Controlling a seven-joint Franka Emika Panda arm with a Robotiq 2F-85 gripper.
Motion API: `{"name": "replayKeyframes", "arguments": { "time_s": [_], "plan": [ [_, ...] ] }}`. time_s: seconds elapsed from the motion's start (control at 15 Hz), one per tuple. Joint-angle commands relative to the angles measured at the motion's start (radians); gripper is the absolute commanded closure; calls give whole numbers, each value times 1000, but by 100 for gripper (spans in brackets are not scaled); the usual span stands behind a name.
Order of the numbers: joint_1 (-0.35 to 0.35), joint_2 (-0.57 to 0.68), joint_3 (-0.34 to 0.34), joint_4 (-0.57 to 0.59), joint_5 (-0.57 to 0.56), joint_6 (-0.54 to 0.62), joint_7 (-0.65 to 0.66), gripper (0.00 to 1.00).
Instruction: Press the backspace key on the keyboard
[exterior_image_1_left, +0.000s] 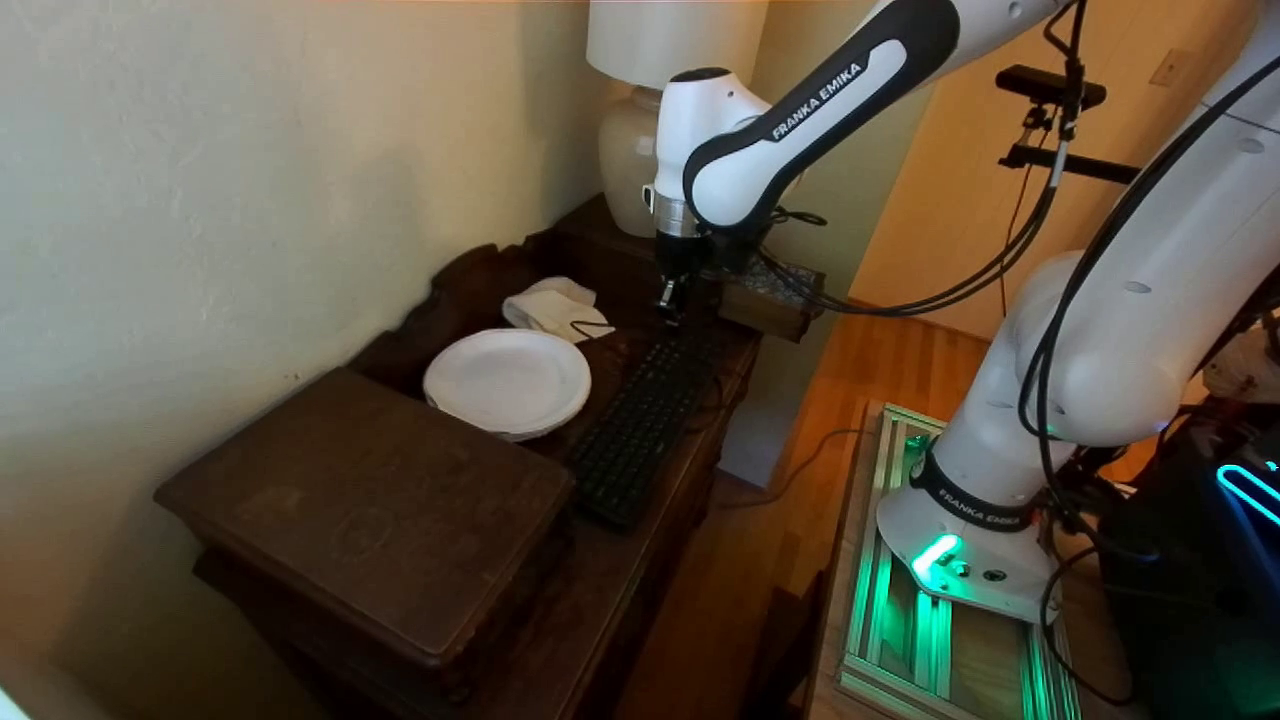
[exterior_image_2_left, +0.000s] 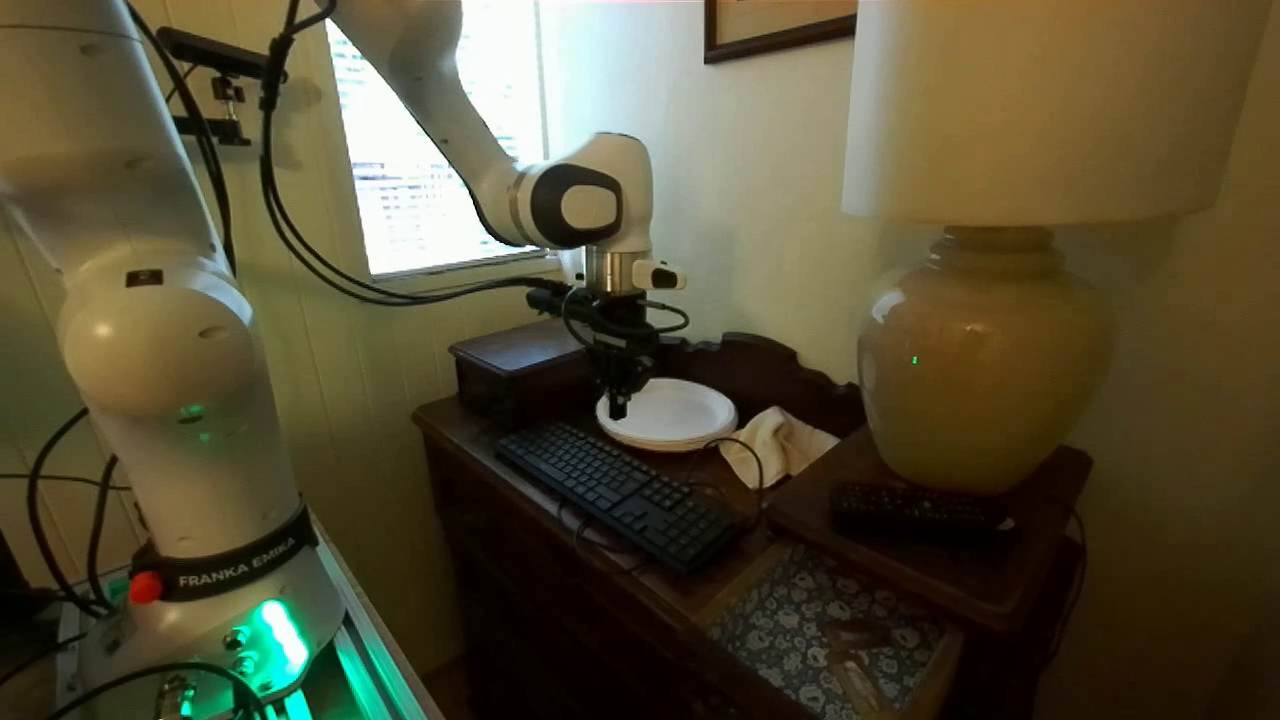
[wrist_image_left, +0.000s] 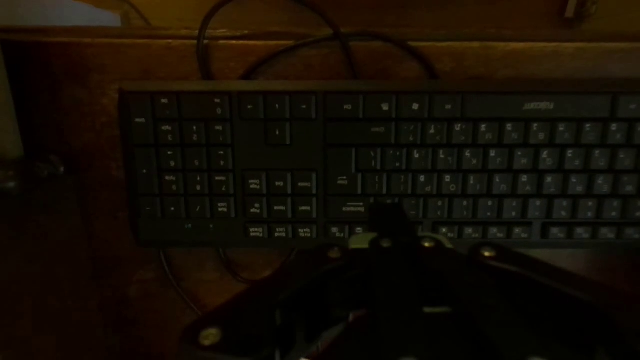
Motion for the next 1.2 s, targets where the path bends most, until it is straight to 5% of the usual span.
{"name": "replayKeyframes", "arguments": {
  "time_s": [0.0,0.53,1.13],
  "plan": [
    [-5,0,5,1,1,-2,0,100],
    [-10,138,0,4,19,198,-12,100],
    [-19,225,1,20,24,248,-13,100]
  ]
}}
